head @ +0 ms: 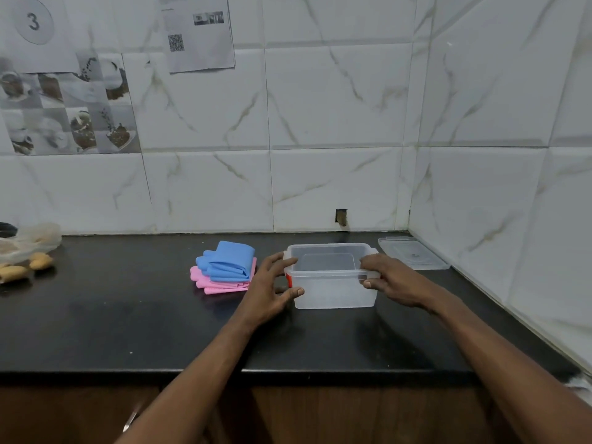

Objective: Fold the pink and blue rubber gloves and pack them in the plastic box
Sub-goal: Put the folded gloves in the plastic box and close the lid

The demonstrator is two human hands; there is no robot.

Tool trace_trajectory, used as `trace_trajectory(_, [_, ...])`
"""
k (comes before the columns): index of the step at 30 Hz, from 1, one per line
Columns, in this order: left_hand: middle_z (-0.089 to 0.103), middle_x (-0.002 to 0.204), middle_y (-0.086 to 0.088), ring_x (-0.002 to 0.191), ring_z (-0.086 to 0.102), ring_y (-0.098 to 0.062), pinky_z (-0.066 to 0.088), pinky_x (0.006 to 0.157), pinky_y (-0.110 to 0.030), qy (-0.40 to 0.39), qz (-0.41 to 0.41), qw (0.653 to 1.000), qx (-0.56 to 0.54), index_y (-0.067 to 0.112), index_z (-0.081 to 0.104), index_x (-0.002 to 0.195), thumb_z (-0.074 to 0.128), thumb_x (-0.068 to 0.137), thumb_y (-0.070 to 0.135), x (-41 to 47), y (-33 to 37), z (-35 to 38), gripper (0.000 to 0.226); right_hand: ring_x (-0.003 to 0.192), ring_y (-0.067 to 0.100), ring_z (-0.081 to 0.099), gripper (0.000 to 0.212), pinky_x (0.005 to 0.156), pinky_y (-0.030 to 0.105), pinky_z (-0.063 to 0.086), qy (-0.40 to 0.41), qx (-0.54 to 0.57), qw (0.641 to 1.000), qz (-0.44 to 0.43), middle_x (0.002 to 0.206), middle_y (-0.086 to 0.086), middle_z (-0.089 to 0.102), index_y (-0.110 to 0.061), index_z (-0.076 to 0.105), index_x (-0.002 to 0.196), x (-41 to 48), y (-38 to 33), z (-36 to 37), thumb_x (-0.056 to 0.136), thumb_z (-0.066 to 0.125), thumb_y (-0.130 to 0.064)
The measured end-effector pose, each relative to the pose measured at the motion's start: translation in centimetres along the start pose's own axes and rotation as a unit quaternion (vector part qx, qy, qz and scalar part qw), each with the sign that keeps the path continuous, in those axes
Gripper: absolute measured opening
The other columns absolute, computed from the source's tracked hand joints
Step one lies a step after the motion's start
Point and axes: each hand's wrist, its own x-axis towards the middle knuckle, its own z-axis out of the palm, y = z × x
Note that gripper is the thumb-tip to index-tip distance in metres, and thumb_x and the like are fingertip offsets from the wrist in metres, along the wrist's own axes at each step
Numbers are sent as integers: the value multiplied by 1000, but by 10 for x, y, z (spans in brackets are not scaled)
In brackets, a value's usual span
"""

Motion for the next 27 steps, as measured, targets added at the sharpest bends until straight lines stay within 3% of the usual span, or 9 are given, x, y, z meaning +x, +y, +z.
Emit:
trace_trajectory(5, [34,149,13,134,39,-3,44,102,-19,-4,10,999,39,44,43,141,62,86,56,-3,4,-5,60,142,17,21,42,114,35,26,26,-20,999,-21,147,-1,35,-21,48,131,-7,-2,9,92,62,-29])
trace_trajectory(8, [43,144,12,133,40,0,33,108,-15,146,39,986,74,30,46,141,50,96,44,3,3,-9,48,138,10,22,54,109,32,24,173,52,983,-21,148,-4,32,-25,47,132,-17,-10,12,86,66,-46])
trace_trajectory(10, [55,133,2,126,50,-13,40,105,-26,276,-22,950,146,16,60,125,56,94,31,11,-1,-17,35,136,12,30,59,109,32,26,280,100,955,-1,146,-2,37,-20,48,132,-22,-13,16,84,64,-49])
trace_trajectory(11, [57,128,-3,124,51,-20,41,105,-33,286,-62,934,206,11,66,116,58,92,31,16,-5,-26,32,137,14,33,60,110,34,27,313,110,943,6,145,0,38,-18,48,132,-25,-14,19,84,61,-51])
trace_trajectory(13, [57,128,-9,131,43,-30,31,112,-41,174,-144,909,349,10,69,111,56,89,51,23,-18,-44,49,136,17,34,63,110,37,29,331,95,939,21,145,3,38,-15,46,132,-31,-11,27,84,53,-55])
trace_trajectory(15, [53,133,-8,132,39,-32,25,114,-43,34,-200,877,436,17,62,123,46,78,77,24,-31,-61,76,136,19,33,66,109,38,30,319,85,943,44,145,5,36,-13,45,133,-35,-8,32,85,46,-58])
trace_trajectory(19, [53,135,-5,124,50,-27,41,98,-45,-60,-258,865,426,23,44,139,48,60,89,31,-47,-82,103,137,18,31,57,109,38,30,310,82,946,55,146,3,33,-13,45,132,-32,-9,36,88,48,-49])
trace_trajectory(23, [66,116,0,108,61,-24,42,78,-32,-53,-276,875,395,16,59,120,57,61,85,46,-57,-98,91,136,22,33,50,107,39,32,310,76,946,61,146,7,33,-10,46,129,-31,-11,38,92,53,-42])
trace_trajectory(27, [68,89,-1,90,63,-28,43,69,-31,-53,-259,881,392,18,62,89,67,72,59,54,-62,-112,45,136,24,34,49,108,44,36,306,82,945,82,147,9,31,-8,48,129,-33,-11,37,87,62,-30])
